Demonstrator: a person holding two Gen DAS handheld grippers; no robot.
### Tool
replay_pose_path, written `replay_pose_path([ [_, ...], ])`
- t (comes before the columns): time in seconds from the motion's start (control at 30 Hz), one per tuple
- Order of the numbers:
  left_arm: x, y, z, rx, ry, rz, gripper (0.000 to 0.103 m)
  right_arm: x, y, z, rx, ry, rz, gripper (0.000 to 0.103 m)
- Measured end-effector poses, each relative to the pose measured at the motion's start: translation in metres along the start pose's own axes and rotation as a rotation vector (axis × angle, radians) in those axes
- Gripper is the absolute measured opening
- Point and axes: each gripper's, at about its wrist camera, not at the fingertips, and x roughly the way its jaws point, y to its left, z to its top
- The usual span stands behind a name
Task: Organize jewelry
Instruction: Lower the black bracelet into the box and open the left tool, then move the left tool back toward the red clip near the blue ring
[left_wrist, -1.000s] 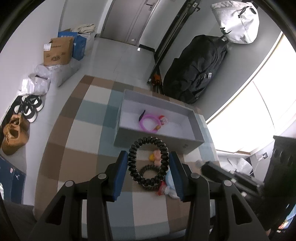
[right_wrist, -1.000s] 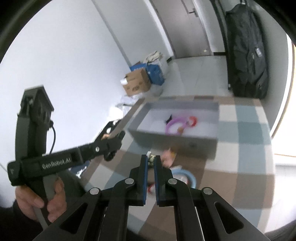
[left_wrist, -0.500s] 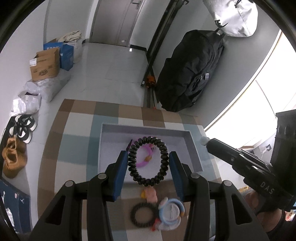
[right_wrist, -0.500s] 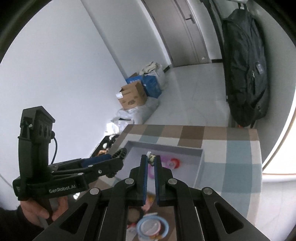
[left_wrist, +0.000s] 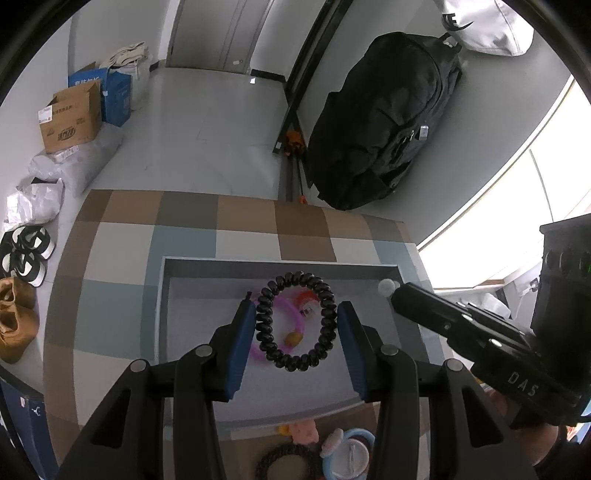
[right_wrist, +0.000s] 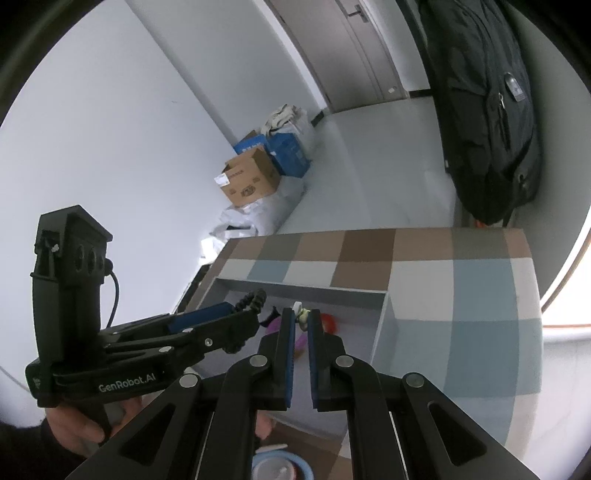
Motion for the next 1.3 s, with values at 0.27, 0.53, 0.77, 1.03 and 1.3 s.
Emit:
replay_pose_path([
  [0.27,0.005,-0.001,0.003,0.003,0.001,-0.017,0.041,0.002,-0.001,0.001,-0.002,0.006,-0.006,0.009],
  [0.53,-0.001,0.0,0.006,0.0,-0.024,-0.039,0.061,-0.01,0.009,0.0,-0.06,-0.062,-0.01,0.057],
  [0.77,-0.006,0.001,0.002,0.0,-0.062,0.005,0.07,-0.02,0.008,0.0,-0.054,-0.092,-0.018,0.082],
  [1.03,-0.018,-0.004,-0.011,0.021,-0.097,0.101,0.07,-0.032,0.014,-0.007,-0.084,-0.121,-0.042,0.099],
  [1.3,-0.041,-0.011,-0.03,0.033,-0.146,0.188,0.073,-0.048,0.014,-0.019,-0.076,-0.14,-0.09,0.103],
])
